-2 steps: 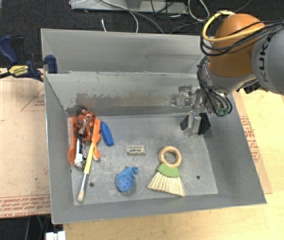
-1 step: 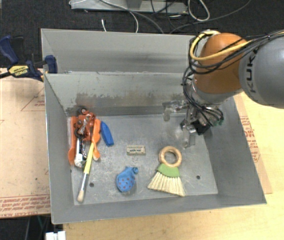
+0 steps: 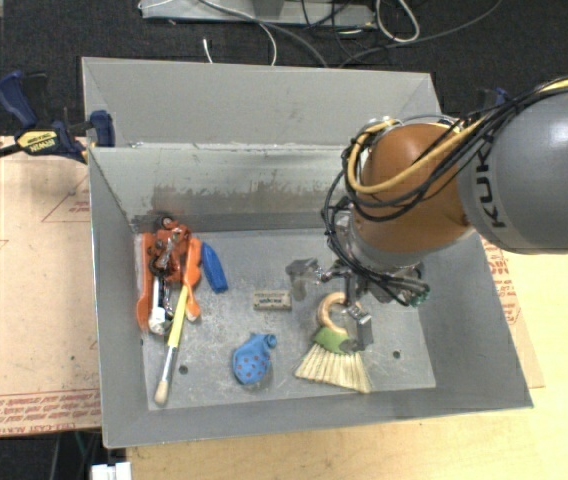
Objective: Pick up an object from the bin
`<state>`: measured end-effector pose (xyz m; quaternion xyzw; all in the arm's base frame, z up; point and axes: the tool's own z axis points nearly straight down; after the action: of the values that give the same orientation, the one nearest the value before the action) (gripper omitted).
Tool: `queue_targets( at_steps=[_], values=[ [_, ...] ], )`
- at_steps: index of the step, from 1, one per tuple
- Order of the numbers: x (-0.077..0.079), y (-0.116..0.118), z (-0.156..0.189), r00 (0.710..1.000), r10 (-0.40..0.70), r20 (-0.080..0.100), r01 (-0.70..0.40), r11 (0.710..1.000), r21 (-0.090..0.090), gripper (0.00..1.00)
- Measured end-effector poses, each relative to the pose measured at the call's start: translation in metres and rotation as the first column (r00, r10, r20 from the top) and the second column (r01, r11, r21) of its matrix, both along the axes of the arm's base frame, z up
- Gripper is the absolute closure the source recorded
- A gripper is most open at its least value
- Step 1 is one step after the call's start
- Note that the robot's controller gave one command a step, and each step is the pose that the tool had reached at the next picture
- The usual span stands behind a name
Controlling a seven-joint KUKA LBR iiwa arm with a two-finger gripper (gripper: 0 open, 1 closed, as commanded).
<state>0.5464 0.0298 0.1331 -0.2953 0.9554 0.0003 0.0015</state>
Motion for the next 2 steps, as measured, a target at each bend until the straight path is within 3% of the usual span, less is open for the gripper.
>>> queue_targets(
  at_steps=[1,2],
  values=[
    [0.023,-0.004,-0.008,0.973,0.23,0.004,-0.23,0.973,-0.001,0.0],
    [-0.039,0.094,-0.062,0.929,0.369,0.001,-0.369,0.929,0.003,0.0]
  ],
)
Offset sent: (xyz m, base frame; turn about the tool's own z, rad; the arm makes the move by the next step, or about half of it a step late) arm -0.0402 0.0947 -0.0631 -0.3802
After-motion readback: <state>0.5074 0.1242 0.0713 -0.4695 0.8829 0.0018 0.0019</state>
